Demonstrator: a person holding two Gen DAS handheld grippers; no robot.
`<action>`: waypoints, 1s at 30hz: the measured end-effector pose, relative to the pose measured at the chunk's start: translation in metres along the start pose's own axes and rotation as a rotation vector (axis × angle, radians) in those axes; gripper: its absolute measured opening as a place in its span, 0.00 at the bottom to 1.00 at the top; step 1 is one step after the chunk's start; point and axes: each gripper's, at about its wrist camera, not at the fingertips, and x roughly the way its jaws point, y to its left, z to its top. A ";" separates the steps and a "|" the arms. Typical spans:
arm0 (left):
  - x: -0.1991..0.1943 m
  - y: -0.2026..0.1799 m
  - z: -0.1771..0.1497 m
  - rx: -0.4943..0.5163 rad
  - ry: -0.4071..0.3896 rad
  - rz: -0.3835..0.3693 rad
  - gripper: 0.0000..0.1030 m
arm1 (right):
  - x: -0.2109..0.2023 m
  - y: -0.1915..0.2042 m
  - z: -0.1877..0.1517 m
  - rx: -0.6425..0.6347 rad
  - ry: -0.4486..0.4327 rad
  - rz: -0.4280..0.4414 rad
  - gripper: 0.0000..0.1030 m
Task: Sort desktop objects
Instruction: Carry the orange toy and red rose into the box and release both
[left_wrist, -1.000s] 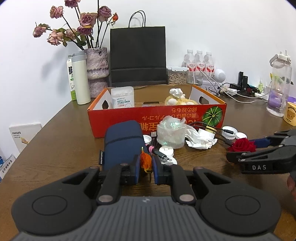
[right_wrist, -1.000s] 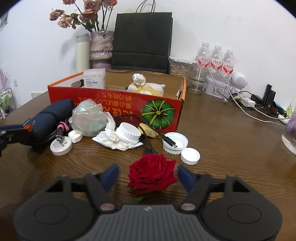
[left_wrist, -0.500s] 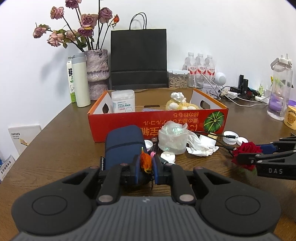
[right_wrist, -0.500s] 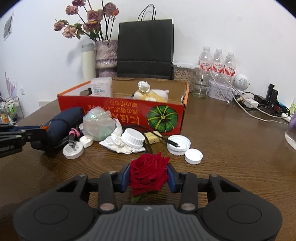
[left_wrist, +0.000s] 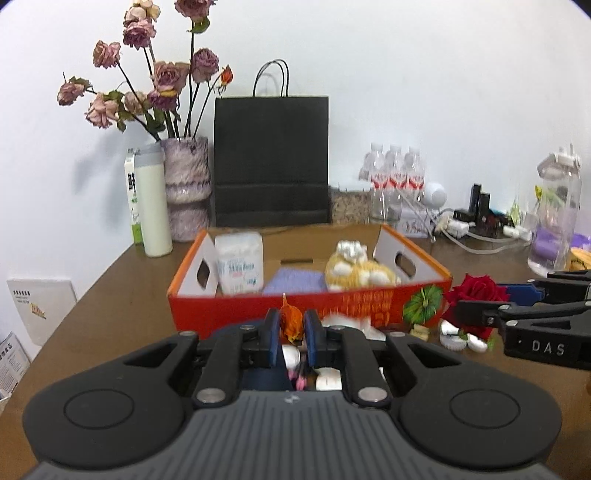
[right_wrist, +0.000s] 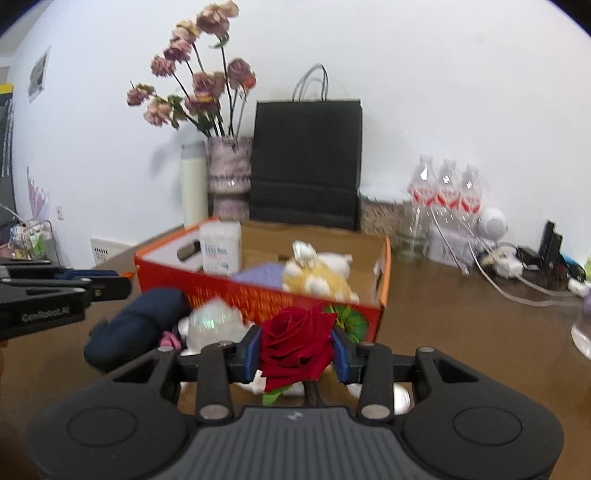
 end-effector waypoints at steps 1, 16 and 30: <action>0.002 0.001 0.004 0.001 -0.004 -0.001 0.15 | 0.003 0.001 0.005 -0.003 -0.011 0.002 0.36; 0.075 0.009 0.059 0.031 -0.034 -0.018 0.15 | 0.090 0.004 0.063 -0.014 -0.011 0.080 0.36; 0.170 0.038 0.049 0.008 0.157 -0.029 0.15 | 0.187 0.016 0.061 -0.071 0.126 0.145 0.36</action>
